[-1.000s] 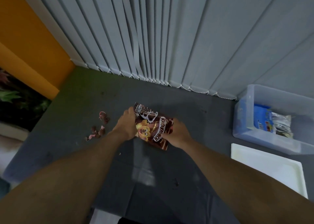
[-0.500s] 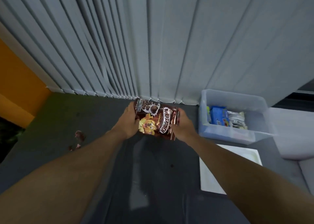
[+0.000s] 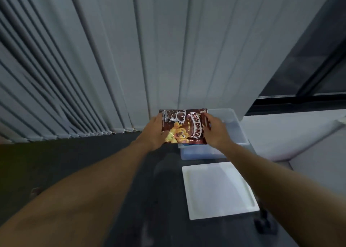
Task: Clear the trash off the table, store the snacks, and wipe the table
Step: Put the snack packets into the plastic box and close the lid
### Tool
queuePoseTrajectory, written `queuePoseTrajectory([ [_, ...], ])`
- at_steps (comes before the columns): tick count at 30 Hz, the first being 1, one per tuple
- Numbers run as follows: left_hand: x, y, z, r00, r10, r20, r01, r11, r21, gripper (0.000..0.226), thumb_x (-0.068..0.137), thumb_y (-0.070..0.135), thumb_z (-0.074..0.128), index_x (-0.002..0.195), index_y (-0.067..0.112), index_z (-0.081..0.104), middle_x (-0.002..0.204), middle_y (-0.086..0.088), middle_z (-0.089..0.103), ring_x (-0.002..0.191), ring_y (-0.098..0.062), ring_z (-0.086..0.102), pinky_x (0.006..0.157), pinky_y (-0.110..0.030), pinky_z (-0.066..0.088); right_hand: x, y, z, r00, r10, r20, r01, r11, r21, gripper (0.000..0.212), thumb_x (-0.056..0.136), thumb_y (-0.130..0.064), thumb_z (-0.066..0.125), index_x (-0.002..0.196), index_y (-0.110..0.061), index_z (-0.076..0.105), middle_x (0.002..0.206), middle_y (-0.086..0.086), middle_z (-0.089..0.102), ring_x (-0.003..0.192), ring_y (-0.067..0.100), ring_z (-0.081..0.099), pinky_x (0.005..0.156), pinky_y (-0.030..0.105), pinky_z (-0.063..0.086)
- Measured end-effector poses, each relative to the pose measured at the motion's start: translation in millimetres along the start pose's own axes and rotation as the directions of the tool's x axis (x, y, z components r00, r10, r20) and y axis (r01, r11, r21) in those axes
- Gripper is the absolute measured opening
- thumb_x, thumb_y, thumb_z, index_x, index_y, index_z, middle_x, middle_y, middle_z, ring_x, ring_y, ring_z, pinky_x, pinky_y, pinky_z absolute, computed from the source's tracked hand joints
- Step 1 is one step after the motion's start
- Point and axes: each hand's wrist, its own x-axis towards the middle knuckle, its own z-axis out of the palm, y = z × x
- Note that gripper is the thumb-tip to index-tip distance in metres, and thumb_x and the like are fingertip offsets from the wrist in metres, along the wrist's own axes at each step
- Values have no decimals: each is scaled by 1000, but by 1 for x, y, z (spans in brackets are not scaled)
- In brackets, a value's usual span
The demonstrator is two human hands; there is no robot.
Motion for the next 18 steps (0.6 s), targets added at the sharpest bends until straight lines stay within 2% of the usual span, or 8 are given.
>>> queuePoseTrajectory([
  [3,18,24,19,1000,10,28,-11,999,49,61,93,24,61,146,15,32,132,-12,47,122,-27,48,104,-38,39,7,20,-20,998,33,-44,-34,999,-8,28,99,-10,51,125,-15,62,112,7,71,100,22,66,82,24,47],
  [6,33,39,35,998,22,64,-28,995,93,64,94,29,61,148,15,29,131,-12,47,120,-28,50,103,-42,43,10,34,-36,995,85,-54,-84,996,26,25,101,-19,53,124,-19,61,107,2,70,93,16,64,74,19,45],
  [9,49,48,50,995,37,92,-51,986,156,65,95,34,61,148,13,29,130,-11,47,118,-27,50,100,-43,46,17,49,-45,992,119,-39,-117,992,47,26,100,-26,54,124,-19,60,108,2,69,86,13,62,71,20,47],
  [13,65,47,67,992,53,113,-80,963,257,58,94,40,58,141,11,38,124,-12,51,110,-25,50,95,-41,48,33,71,-40,980,195,-27,-195,981,14,26,102,-21,51,127,-17,58,103,1,67,76,7,57,58,11,40],
  [15,68,41,72,994,46,97,-75,943,325,50,94,42,54,133,13,45,121,-12,50,108,-24,47,95,-40,45,43,81,-33,980,198,14,-195,976,-100,27,100,-15,51,127,-15,59,104,3,64,90,16,61,68,15,45],
  [16,69,38,74,996,43,83,-70,929,362,49,95,43,52,134,13,46,124,-13,47,112,-25,45,98,-40,43,47,86,-29,979,193,67,-178,967,-182,31,99,-13,54,129,-14,58,113,7,65,103,23,62,81,23,48],
  [18,72,30,79,998,27,62,-50,908,417,56,99,43,45,145,13,37,140,-16,37,127,-29,37,107,-42,35,58,95,-17,956,206,209,-130,936,-328,45,93,-20,64,136,-15,53,133,10,58,123,30,54,101,35,43],
])
